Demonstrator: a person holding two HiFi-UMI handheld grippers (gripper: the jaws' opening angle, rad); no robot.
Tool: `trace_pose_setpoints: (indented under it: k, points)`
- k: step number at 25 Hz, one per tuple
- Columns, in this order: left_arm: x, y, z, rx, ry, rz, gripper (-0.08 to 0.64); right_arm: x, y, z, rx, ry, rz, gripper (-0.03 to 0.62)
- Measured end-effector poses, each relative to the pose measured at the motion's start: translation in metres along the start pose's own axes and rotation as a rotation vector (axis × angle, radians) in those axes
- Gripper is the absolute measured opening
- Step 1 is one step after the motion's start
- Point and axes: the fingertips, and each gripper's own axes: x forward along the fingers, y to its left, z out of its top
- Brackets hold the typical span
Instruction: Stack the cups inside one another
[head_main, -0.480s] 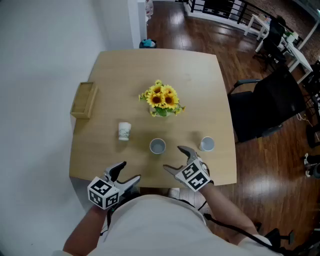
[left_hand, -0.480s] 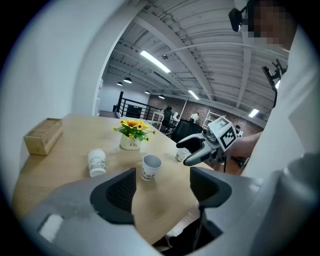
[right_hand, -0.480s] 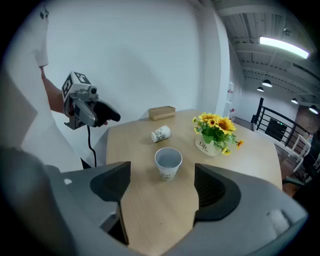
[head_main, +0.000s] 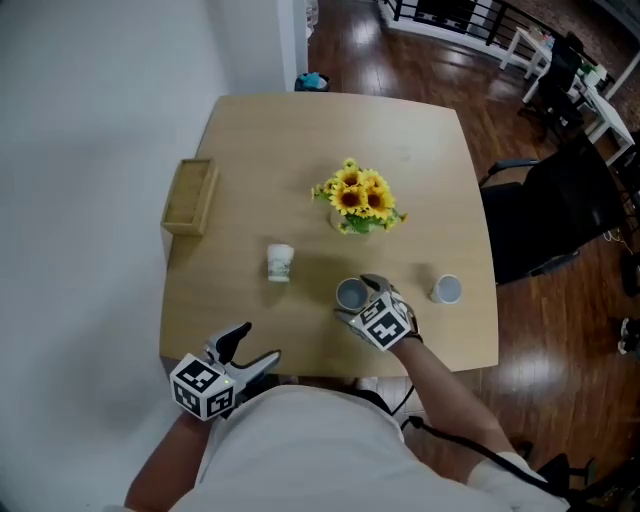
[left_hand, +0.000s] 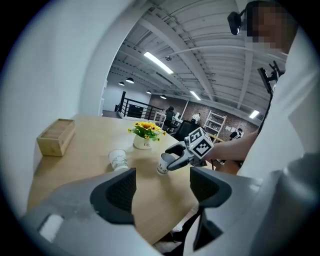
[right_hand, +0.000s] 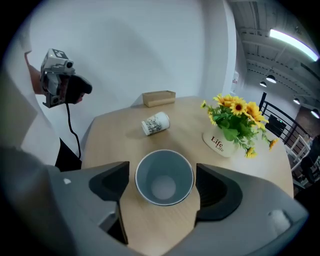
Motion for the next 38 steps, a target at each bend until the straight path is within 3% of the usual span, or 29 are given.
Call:
trace_pose_setpoints:
  k: [9,15,22,29,38]
  points:
    - [-0.005,0.011,0.001,0.038,0.051,-0.067,0.341,-0.013,-0.004,0.003,0.108,-0.045,-0.046,0.371]
    - [0.035,-0.013,0.012,0.068,0.072,-0.159,0.341,-0.091,-0.020,0.008,0.153,-0.108,-0.113,0.368]
    - [0.090,-0.068,0.030,0.090,0.056,-0.250,0.341,-0.191,-0.085,-0.032,0.224,-0.134,-0.247,0.367]
    - [0.118,-0.101,0.035,0.071,0.036,-0.232,0.341,-0.228,-0.144,-0.084,0.262,-0.127,-0.313,0.367]
    - [0.119,-0.110,0.023,0.019,0.022,-0.123,0.341,-0.196,-0.167,-0.110,0.234,-0.105,-0.243,0.370]
